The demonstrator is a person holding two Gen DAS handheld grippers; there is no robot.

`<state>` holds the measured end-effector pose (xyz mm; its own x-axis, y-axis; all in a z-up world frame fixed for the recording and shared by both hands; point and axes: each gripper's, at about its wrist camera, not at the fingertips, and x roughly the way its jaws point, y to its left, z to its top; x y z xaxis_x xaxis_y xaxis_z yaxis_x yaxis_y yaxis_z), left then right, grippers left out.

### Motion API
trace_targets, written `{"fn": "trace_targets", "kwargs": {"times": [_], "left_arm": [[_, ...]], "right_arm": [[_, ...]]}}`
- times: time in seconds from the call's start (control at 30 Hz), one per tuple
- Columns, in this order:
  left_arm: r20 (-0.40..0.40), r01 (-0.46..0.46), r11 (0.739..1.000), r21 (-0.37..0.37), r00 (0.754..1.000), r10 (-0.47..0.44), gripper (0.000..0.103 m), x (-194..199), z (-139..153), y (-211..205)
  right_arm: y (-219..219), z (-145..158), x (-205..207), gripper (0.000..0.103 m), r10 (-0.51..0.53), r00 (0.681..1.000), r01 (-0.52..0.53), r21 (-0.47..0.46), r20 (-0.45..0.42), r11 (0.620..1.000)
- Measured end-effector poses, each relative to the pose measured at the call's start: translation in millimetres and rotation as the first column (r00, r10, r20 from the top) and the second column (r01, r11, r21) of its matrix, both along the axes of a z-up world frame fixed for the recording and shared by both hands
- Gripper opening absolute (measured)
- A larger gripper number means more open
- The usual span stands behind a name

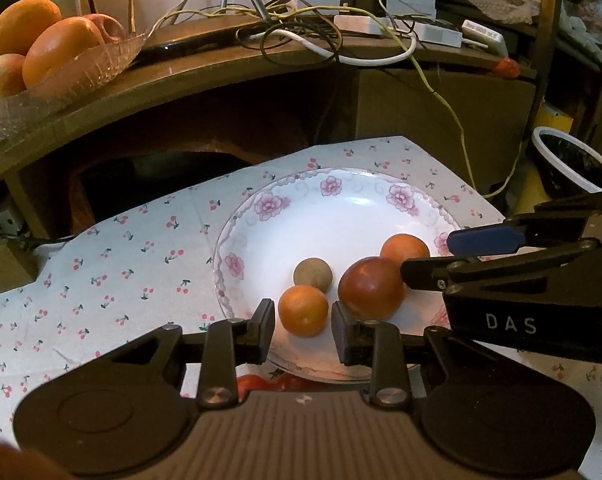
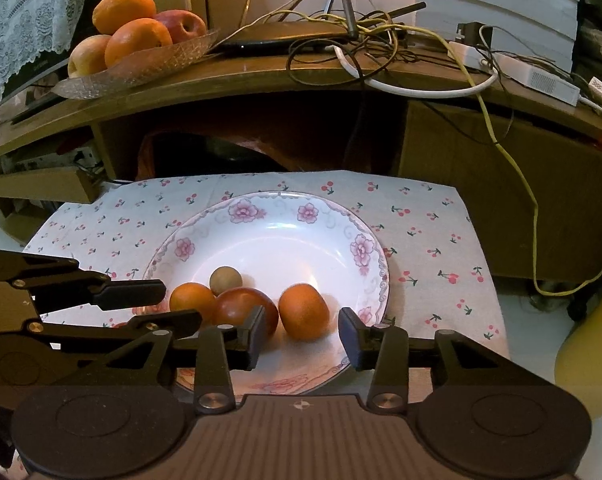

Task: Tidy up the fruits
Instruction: 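Open both tools to release the oranges in the plate and withdraw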

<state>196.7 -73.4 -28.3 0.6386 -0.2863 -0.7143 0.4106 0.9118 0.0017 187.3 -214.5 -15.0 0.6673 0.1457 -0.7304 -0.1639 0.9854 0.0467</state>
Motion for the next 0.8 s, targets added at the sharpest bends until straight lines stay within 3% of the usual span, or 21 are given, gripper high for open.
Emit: {"fn": "trace_targets", "kwargs": {"times": [0.8], "left_arm": [[0.030,-0.012,1.000,0.024,0.999,0.012,0.038,-13,14,6]], "right_arm": [[8,12,-13,0.042,0.017,0.999,-0.017,0.000,0.044,1.000]]}}
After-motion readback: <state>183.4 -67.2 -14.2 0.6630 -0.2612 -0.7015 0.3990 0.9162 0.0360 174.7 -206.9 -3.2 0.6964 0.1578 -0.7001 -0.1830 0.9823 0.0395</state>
